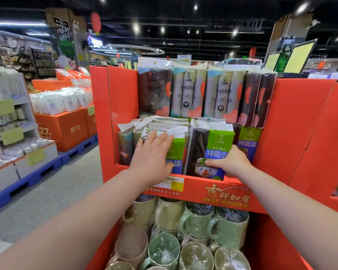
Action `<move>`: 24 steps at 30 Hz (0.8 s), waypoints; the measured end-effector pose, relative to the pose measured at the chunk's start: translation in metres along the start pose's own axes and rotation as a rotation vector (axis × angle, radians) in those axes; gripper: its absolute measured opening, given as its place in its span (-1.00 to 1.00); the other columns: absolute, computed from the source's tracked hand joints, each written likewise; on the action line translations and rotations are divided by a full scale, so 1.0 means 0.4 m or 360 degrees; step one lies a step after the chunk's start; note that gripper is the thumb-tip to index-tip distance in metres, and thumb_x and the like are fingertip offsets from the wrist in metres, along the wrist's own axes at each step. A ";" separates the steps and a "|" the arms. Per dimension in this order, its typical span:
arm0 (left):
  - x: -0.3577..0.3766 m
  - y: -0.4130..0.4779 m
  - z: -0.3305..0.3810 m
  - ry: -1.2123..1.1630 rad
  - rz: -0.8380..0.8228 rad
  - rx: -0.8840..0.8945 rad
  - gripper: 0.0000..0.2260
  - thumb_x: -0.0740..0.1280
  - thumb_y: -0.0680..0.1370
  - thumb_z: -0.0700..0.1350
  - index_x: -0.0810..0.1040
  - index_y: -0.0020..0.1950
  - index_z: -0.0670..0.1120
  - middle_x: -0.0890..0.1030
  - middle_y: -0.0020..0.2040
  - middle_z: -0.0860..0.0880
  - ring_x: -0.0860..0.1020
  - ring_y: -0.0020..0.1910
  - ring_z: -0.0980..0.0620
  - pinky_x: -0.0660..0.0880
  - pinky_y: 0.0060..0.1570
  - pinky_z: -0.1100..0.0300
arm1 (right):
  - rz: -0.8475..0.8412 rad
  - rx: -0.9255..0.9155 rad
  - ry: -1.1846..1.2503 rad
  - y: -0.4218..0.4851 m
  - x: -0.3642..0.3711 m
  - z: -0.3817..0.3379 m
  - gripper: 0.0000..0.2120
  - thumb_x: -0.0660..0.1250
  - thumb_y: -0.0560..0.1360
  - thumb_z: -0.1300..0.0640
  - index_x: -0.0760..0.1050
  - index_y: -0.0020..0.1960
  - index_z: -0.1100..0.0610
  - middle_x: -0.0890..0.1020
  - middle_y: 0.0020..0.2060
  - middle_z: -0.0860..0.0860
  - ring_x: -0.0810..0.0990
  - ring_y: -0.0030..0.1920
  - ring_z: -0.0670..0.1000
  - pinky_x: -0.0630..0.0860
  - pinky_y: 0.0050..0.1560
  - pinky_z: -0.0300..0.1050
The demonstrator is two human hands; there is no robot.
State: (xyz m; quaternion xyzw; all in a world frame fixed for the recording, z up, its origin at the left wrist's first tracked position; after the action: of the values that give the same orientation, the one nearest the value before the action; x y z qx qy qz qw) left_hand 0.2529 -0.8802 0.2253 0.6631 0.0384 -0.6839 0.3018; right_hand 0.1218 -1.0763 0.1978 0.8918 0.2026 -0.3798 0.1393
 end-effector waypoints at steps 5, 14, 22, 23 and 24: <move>0.001 0.006 0.004 0.0010 -0.0016 -0.0004 -0.31 0.25 0.57 0.06 -0.07 0.58 0.04 -0.02 0.59 0.03 -0.11 0.56 -0.06 -0.10 0.49 -0.12 | -0.0219 0.0049 -0.0083 0.010 -0.005 0.004 -0.34 0.62 0.11 -0.18 0.51 0.06 0.13 0.64 -0.10 0.07 0.62 -0.23 0.05 0.55 -0.36 -0.15; 0.003 0.007 0.001 0.0013 -0.0047 0.0034 -0.29 0.26 0.57 0.07 -0.09 0.58 0.03 -0.05 0.60 0.02 -0.14 0.56 -0.07 -0.11 0.49 -0.14 | -0.0329 0.0267 -0.0114 -0.033 0.007 0.012 -0.08 0.59 0.22 -0.17 0.27 0.37 0.25 0.49 0.24 0.17 0.54 0.11 0.14 0.52 0.02 -0.04; -0.001 -0.010 0.003 0.0052 -0.0012 0.0037 -0.27 0.22 0.59 0.05 -0.19 0.58 0.00 -0.24 0.58 -0.05 -0.23 0.56 -0.11 -0.11 0.50 -0.15 | -0.0105 0.0088 -0.0084 -0.083 -0.041 0.018 -0.01 0.58 0.26 -0.11 0.12 0.45 0.24 0.42 0.36 0.15 0.45 0.31 0.16 0.39 0.32 0.06; -0.005 -0.019 0.005 0.0062 0.0022 0.0023 -0.29 0.22 0.59 0.04 -0.17 0.58 0.01 -0.23 0.58 -0.06 -0.22 0.56 -0.13 -0.08 0.51 -0.14 | -0.0055 0.0021 -0.0124 -0.094 -0.051 0.014 -0.08 0.56 0.29 -0.10 0.15 0.43 0.23 0.44 0.34 0.15 0.45 0.31 0.16 0.41 0.30 0.05; -0.007 -0.031 0.009 0.0068 0.0048 0.0004 -0.31 0.22 0.59 0.04 -0.13 0.59 0.01 -0.21 0.59 -0.07 -0.21 0.56 -0.15 -0.06 0.50 -0.13 | 0.0002 -0.0043 -0.0147 -0.108 -0.061 0.008 -0.14 0.54 0.32 -0.08 0.18 0.42 0.22 0.44 0.32 0.15 0.45 0.30 0.16 0.42 0.29 0.05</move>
State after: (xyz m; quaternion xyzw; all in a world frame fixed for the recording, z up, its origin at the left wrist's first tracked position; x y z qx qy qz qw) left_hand 0.2440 -0.8708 0.2240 0.6784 0.0339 -0.6650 0.3105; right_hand 0.0843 -1.0460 0.2095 0.8716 0.2004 -0.4176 0.1606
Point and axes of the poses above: each hand's wrist, its own y-axis towards the middle knuckle, its own x-axis out of the palm, z = x × y, the point moved 5 cm from there along y, towards the middle knuckle
